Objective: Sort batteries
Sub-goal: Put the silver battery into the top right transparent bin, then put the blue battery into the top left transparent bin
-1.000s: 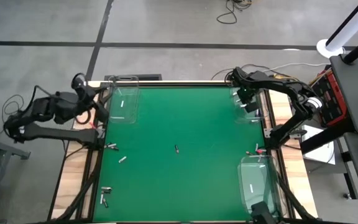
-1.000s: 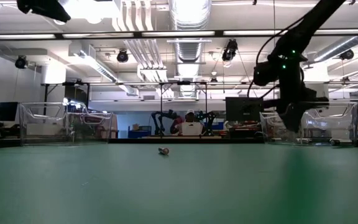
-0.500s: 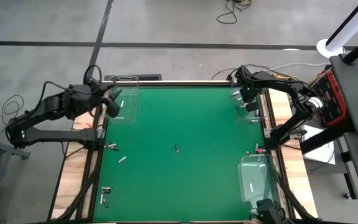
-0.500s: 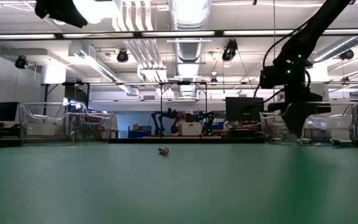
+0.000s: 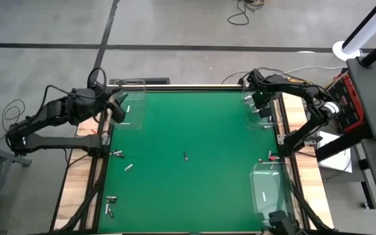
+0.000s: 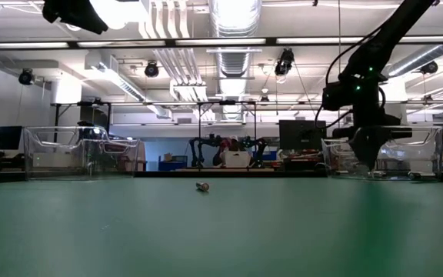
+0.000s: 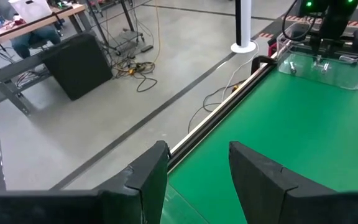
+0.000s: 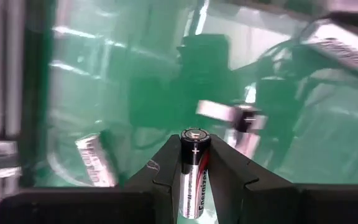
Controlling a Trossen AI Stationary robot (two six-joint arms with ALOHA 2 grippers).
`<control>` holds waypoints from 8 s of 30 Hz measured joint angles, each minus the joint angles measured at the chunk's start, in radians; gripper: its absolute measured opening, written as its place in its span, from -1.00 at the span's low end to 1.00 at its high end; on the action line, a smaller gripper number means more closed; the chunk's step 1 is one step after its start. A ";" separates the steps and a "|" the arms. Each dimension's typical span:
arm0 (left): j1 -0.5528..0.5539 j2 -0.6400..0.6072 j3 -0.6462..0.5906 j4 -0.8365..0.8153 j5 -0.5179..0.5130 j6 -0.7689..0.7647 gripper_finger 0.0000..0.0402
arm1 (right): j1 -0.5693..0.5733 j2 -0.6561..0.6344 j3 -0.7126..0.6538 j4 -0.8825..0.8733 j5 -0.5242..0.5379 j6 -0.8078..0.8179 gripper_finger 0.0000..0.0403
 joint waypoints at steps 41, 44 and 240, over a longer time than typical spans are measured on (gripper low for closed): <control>0.000 -0.019 -0.002 -0.028 -0.003 0.004 -0.24 | 0.095 0.014 -0.001 -0.128 0.132 0.153 -0.55; 0.000 -0.019 -0.002 -0.028 -0.003 0.003 -0.24 | 0.095 0.014 -0.003 -0.129 0.133 0.158 -0.47; 0.642 1.092 0.023 -0.079 0.523 0.920 -0.97 | 1.769 -0.219 0.558 0.144 0.889 -1.021 -0.68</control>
